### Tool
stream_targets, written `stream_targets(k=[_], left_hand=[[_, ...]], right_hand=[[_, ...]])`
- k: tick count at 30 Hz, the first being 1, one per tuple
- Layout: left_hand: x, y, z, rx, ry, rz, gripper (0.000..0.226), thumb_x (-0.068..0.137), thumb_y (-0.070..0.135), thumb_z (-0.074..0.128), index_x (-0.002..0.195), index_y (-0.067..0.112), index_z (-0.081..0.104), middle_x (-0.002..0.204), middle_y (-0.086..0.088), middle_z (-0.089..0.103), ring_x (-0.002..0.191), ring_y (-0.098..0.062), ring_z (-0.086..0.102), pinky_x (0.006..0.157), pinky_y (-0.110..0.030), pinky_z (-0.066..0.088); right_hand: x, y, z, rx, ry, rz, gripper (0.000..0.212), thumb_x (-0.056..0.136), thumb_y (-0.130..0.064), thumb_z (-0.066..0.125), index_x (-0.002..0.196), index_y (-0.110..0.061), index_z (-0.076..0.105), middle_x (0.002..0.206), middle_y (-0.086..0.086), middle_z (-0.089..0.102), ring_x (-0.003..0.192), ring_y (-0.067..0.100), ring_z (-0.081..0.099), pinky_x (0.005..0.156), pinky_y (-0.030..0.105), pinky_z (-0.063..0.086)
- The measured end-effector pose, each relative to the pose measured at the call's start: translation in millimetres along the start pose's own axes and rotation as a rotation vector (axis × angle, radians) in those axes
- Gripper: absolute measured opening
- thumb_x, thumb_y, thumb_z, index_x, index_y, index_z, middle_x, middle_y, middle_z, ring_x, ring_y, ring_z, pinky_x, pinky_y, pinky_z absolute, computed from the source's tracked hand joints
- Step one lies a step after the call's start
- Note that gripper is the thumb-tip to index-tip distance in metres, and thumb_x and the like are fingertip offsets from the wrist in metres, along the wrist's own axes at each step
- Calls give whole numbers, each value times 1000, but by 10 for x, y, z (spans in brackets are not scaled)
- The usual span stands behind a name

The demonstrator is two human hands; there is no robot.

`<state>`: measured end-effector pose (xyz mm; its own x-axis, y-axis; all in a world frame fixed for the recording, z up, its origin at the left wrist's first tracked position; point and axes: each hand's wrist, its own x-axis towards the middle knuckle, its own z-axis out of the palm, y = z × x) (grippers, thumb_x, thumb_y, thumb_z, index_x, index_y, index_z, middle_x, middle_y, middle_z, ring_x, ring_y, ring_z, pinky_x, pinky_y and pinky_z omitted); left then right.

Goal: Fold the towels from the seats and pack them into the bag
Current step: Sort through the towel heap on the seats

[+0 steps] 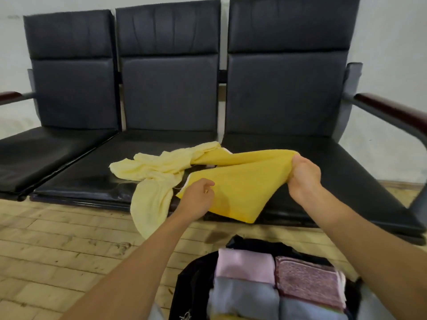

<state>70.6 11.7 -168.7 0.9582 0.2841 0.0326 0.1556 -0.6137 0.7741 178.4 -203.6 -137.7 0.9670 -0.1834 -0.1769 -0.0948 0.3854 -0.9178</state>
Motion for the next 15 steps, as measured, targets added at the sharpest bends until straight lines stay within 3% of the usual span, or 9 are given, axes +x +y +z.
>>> stream_targets(k=[2, 4, 7, 9, 12, 15], left_hand=[[37, 26, 75, 36, -14, -11, 38, 101, 17, 42, 139, 16, 47, 144, -4, 48, 125, -18, 50, 91, -24, 42], [71, 39, 149, 58, -14, -23, 42, 100, 17, 43, 142, 16, 44, 144, -6, 48, 130, -21, 46, 100, -31, 40], [112, 52, 266, 98, -23, -11, 45, 100, 16, 44, 144, 15, 40, 144, -7, 45, 128, -21, 47, 95, -28, 40], [148, 51, 318, 139, 6, -4, 45, 99, 15, 46, 144, 15, 40, 143, -7, 44, 126, -21, 48, 94, -27, 41], [200, 26, 340, 183, 99, -9, 43, 98, 14, 48, 141, 15, 45, 139, -7, 47, 122, -20, 50, 99, -34, 44], [210, 13, 345, 175, 99, -27, 41, 98, 13, 48, 139, 14, 47, 138, -7, 48, 121, -21, 51, 99, -34, 43]], right_hand=[[82, -33, -200, -2, 52, -38, 16, 95, -10, 51, 86, -16, 62, 85, 1, 60, 90, 20, 59, 77, 35, 53], [141, -36, -394, -52, 122, -56, 13, 97, -15, 49, 94, -16, 61, 86, 1, 57, 87, 19, 56, 70, 34, 50], [188, 7, -628, -223, 157, -98, 18, 98, -15, 46, 111, -13, 58, 96, 0, 56, 84, 14, 53, 67, 30, 45], [207, 2, -710, -353, 124, -159, 20, 95, -14, 48, 112, -17, 59, 104, 1, 57, 91, 16, 53, 76, 32, 47], [204, -28, -805, -719, 1, -297, 17, 98, -26, 50, 109, -24, 63, 107, -3, 57, 103, 18, 49, 86, 35, 41], [191, 39, -836, -1145, -120, -436, 20, 95, -28, 52, 103, -23, 69, 101, 2, 63, 98, 23, 57, 81, 36, 47]])
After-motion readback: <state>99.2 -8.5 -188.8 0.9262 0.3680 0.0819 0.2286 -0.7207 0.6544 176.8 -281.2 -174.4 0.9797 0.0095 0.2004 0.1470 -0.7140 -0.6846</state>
